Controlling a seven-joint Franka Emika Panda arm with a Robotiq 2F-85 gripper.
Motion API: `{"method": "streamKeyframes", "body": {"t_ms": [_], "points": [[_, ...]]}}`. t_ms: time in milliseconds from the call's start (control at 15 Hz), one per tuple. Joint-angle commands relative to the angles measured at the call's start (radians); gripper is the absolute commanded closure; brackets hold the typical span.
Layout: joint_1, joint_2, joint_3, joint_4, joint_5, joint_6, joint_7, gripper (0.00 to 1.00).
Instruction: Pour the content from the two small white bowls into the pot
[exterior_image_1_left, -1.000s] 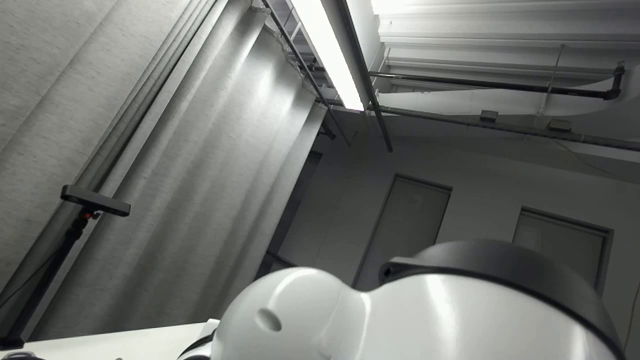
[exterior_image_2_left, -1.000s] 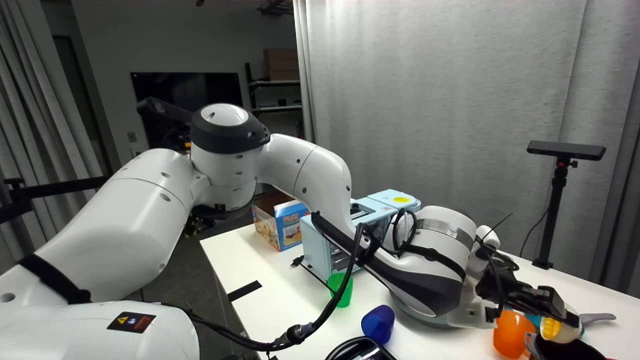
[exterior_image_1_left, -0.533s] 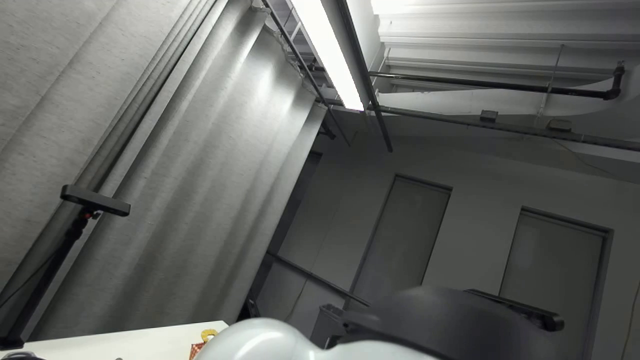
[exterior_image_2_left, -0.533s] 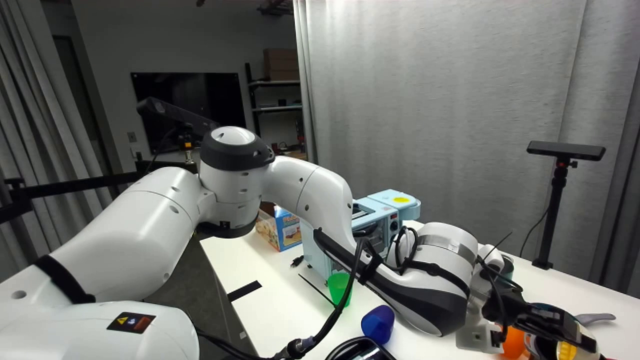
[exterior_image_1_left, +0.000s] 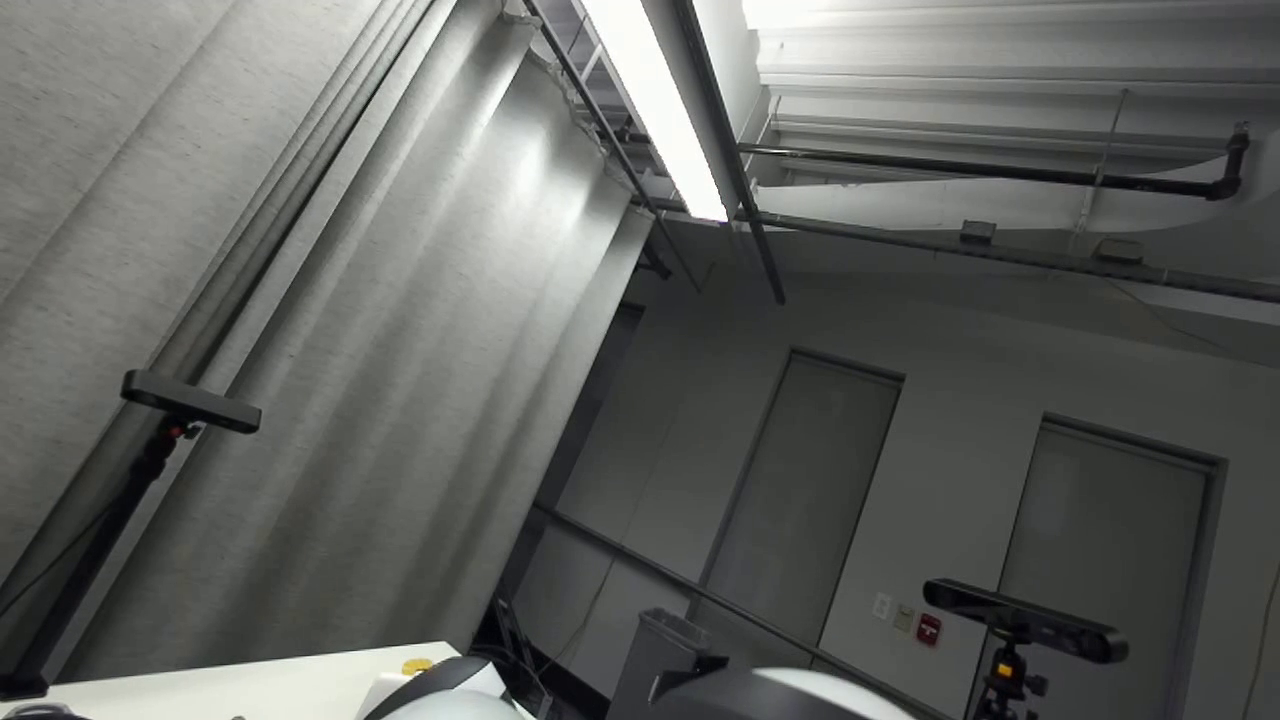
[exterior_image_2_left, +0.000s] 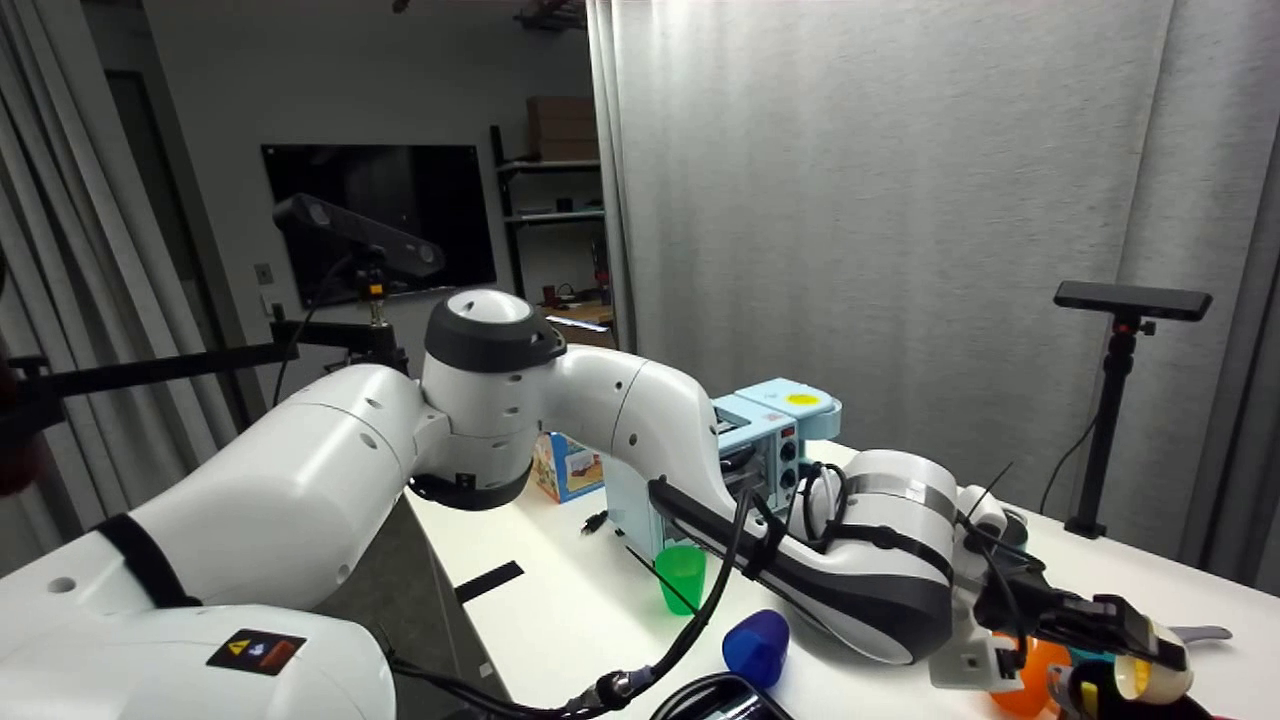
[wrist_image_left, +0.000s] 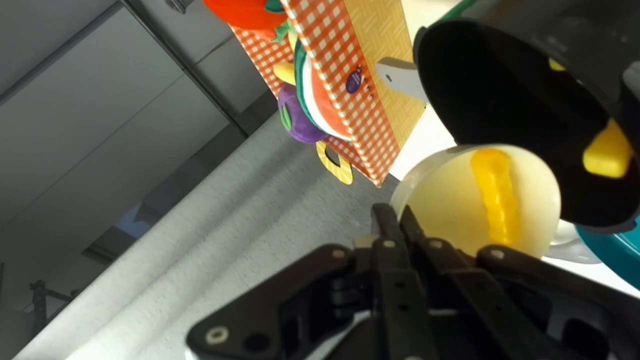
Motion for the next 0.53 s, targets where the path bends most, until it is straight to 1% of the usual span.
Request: {"method": "streamKeyframes", "body": {"t_ms": [0,200,267,333,400,467], "points": [[-0.089,0.061,-0.004,0.124,0.029,-0.052,0.003,0.99],[-0.131,0.090,-0.005,0.180,0.040,-0.115,0.009,0.99],[-0.131,0.132,-0.031,0.205,0.032,-0.125,0.036,0.99],[-0.154,0.092,-0.001,0.208,0.042,-0.155,0.001,0.99],[-0.144,0.137,-0.027,0.221,0.025,-0.154,0.030,0.99],[-0.149,0.125,-0.018,0.220,0.026,-0.163,0.022,0.99]]}}
